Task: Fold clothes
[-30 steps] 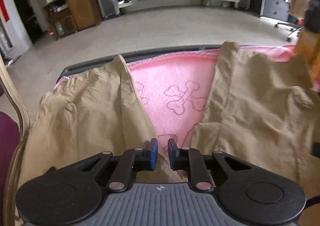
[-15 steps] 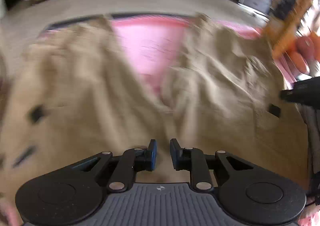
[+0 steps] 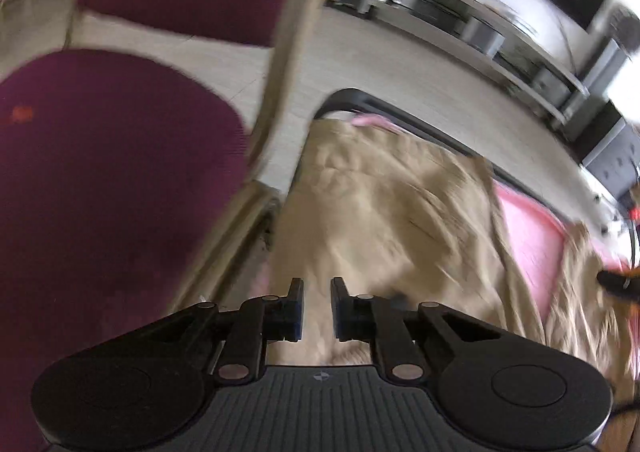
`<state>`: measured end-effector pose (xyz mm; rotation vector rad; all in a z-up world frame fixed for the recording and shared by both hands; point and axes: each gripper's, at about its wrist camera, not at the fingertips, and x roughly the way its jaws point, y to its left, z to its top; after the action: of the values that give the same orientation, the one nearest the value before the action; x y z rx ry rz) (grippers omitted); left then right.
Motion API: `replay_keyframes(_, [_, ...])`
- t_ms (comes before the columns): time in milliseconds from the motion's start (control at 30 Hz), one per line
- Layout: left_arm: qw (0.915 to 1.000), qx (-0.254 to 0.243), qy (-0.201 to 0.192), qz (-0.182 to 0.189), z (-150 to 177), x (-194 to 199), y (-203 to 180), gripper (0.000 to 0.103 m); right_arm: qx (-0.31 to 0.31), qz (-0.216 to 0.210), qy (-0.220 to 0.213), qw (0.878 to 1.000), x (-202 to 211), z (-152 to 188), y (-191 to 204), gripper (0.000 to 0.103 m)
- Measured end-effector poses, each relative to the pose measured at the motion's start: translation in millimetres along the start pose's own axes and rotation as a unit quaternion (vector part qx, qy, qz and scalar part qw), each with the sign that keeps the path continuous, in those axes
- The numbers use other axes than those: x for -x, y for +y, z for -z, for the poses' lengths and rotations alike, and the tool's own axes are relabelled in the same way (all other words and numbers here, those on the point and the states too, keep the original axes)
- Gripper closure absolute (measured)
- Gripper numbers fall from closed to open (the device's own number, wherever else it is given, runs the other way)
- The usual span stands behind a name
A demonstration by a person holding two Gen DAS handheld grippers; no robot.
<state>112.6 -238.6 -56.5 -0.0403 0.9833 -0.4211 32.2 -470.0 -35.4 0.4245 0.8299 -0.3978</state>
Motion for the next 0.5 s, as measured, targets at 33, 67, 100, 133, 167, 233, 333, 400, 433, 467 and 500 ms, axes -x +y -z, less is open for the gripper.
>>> replay_keyframes(33, [1.0000,0.001,0.001,-0.005,-1,-3,1,0.096,-0.004,-0.013,0.007,1.000,-13,-3,4,0.079])
replay_keyframes(67, [0.9999,0.002,0.001,-0.011,-2,-6,2,0.096,-0.008,-0.028,0.015,0.999,-27,-6,7,0.077])
replay_keyframes(100, [0.9999,0.003,0.002,-0.016,-3,-9,4,0.097,-0.015,-0.054,0.026,0.998,-39,-6,10,0.077])
replay_keyframes(133, [0.9998,0.005,0.002,-0.021,-4,-12,5,0.097,-0.022,-0.083,0.036,0.996,-51,-5,13,0.077])
replay_keyframes(167, [0.9996,0.006,0.003,-0.027,-5,-15,6,0.097,-0.028,-0.116,0.049,0.992,-63,-3,17,0.077])
replay_keyframes(233, [0.9993,0.008,0.004,-0.038,-7,-21,9,0.094,-0.034,-0.180,0.088,0.979,-86,6,25,0.077])
replay_keyframes(333, [0.9985,0.011,0.005,-0.054,-10,-31,12,0.091,0.011,-0.161,0.109,0.981,-111,25,35,0.095])
replay_keyframes(400, [0.9978,0.014,0.006,-0.064,-12,-37,15,0.091,-0.022,-0.123,0.065,0.990,-110,28,14,0.103])
replay_keyframes(433, [0.9974,0.015,0.007,-0.070,-13,-40,16,0.092,-0.061,-0.101,0.046,0.992,-108,29,-1,0.103])
replay_keyframes(467, [0.9970,0.016,0.007,-0.076,-14,-42,17,0.096,-0.090,-0.071,0.030,0.993,-103,29,-13,0.103])
replay_keyframes(500, [0.9959,0.014,-0.005,-0.089,-14,-36,16,0.101,-0.116,-0.040,0.016,0.992,-98,29,-24,0.103])
